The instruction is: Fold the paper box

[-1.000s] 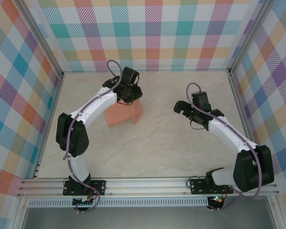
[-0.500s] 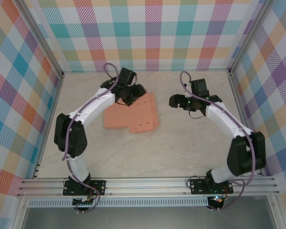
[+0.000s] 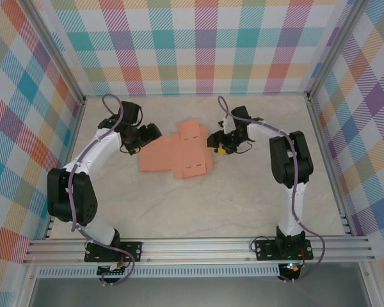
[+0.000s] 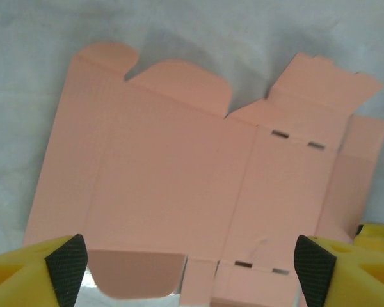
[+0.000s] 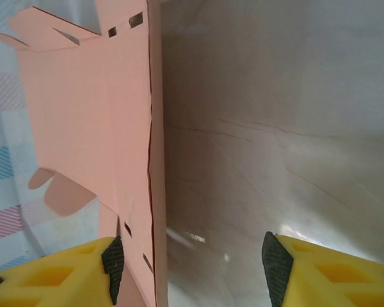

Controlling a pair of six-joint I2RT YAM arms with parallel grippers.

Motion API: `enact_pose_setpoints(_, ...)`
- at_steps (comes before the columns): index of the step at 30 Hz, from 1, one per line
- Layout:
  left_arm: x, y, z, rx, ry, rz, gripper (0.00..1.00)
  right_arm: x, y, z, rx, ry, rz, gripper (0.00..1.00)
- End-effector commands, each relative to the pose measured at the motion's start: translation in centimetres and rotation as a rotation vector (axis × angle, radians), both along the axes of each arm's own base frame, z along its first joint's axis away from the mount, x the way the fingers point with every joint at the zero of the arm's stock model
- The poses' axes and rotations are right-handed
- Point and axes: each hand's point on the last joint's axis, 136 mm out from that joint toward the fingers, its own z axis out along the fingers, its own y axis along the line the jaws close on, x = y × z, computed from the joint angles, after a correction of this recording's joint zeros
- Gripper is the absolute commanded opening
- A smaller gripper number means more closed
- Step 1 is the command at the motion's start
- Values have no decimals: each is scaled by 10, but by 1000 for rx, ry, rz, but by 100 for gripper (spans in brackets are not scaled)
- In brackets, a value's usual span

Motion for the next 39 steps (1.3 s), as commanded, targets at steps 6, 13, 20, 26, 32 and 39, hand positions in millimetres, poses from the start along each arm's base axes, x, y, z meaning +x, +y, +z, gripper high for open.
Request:
enact_pose_setpoints(6,5,17,42,67,-118,-104,92,5,52,25,154,-63,198,14)
enact_pose_setpoints(13,7,18,105,83,-439,-159,94,-8,33,60,35,-293,282,0)
enact_pose_setpoints(20,1,-31,137,73,-771,-582,100,-36,7,96,-123,-478,577,0)
enact_pose_setpoints(26,-14,-58,105,-2,-726,-827,100,-81,-15,102,-266,-631,806,0)
enact_pose_setpoints(32,-29,-92,61,-135,-639,-991,94,-106,-29,117,-282,-715,925,0)
enact_pose_setpoints(39,-62,-136,23,-209,-564,-1172,87,-101,-48,106,-400,-733,999,0)
